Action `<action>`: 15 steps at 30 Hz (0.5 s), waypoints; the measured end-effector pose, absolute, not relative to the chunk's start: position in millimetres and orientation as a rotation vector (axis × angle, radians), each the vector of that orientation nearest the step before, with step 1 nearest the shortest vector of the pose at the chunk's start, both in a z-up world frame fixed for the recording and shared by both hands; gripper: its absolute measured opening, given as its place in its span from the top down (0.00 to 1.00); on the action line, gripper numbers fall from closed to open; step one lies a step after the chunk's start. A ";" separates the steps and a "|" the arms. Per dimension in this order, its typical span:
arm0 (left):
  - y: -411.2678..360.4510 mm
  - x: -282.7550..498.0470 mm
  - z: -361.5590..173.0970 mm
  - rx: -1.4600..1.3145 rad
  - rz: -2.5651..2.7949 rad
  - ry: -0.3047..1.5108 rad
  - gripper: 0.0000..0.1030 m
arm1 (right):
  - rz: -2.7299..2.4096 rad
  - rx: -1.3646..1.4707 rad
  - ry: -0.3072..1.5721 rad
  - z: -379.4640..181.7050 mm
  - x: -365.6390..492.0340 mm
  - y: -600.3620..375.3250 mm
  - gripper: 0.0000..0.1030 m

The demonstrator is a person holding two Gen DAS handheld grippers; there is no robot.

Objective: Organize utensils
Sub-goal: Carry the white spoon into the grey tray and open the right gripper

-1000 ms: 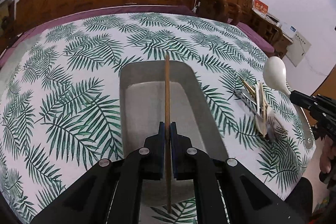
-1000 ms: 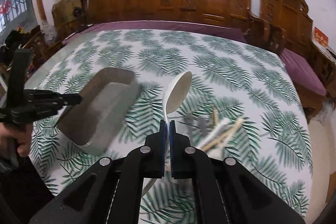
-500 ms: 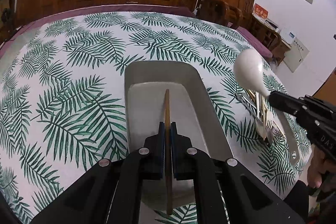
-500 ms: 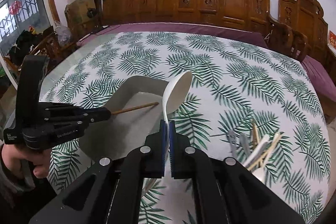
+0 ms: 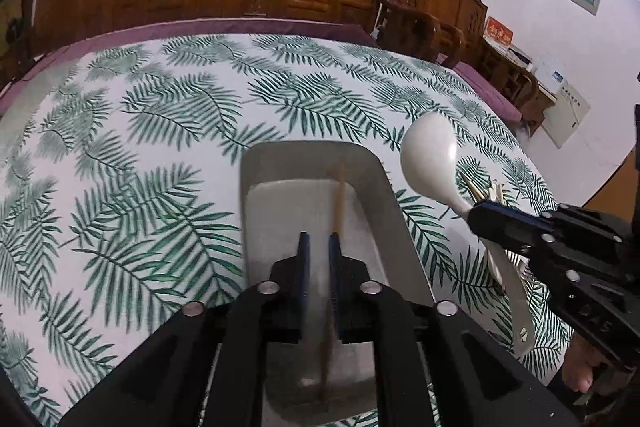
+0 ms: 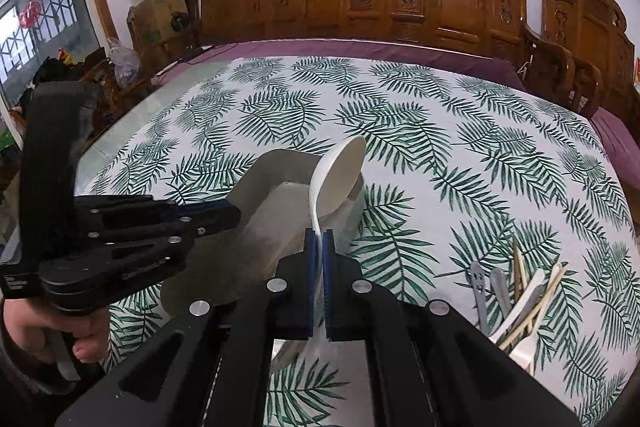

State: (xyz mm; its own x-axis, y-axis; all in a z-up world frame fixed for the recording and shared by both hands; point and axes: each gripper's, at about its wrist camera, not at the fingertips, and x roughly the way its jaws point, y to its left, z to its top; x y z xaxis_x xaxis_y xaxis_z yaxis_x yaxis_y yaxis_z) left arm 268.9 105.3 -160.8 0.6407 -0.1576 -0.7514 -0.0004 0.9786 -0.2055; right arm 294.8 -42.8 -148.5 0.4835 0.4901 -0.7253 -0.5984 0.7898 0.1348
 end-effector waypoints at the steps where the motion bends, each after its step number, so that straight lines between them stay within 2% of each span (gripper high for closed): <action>1: 109.9 265.8 -157.6 -0.199 -0.080 0.861 0.81 | 0.670 -0.141 0.836 -149.7 295.2 -40.7 0.96; 3: 118.0 261.1 -152.1 -0.208 -0.066 0.842 0.77 | 0.678 -0.134 0.846 -153.1 296.9 -36.0 0.96; 15: 152.2 248.2 -137.5 -0.199 0.027 0.794 0.75 | 0.714 -0.102 0.950 -192.0 309.0 9.5 0.95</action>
